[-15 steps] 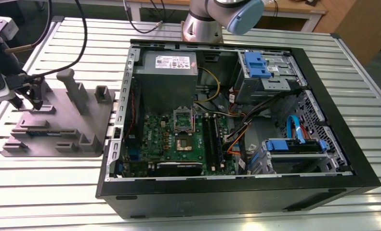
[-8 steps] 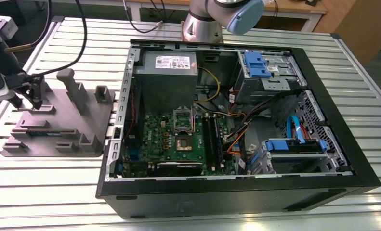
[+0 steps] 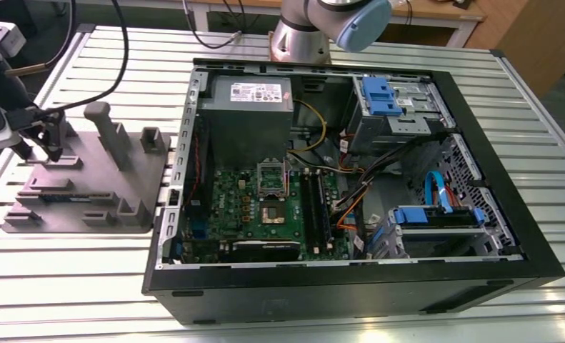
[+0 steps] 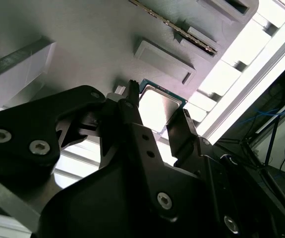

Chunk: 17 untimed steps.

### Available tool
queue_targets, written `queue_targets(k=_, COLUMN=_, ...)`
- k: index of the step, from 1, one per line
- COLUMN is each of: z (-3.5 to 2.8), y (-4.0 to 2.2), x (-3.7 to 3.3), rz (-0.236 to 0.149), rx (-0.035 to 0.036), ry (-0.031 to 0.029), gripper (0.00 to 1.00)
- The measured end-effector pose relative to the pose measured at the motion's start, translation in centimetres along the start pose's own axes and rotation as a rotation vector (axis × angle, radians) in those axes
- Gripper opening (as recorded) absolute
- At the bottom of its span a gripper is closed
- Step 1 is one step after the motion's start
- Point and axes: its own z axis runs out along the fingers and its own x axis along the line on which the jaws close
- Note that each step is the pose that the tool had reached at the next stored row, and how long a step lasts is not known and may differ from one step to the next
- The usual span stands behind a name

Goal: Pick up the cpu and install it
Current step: 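Pick up the cpu and move it towards the insertion slot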

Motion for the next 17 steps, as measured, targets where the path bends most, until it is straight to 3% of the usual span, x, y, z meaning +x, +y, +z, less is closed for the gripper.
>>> queue_targets(k=17, z=-0.61, y=0.03, x=0.02, rz=0.000, rx=0.0000, ry=0.0000, gripper=0.47)
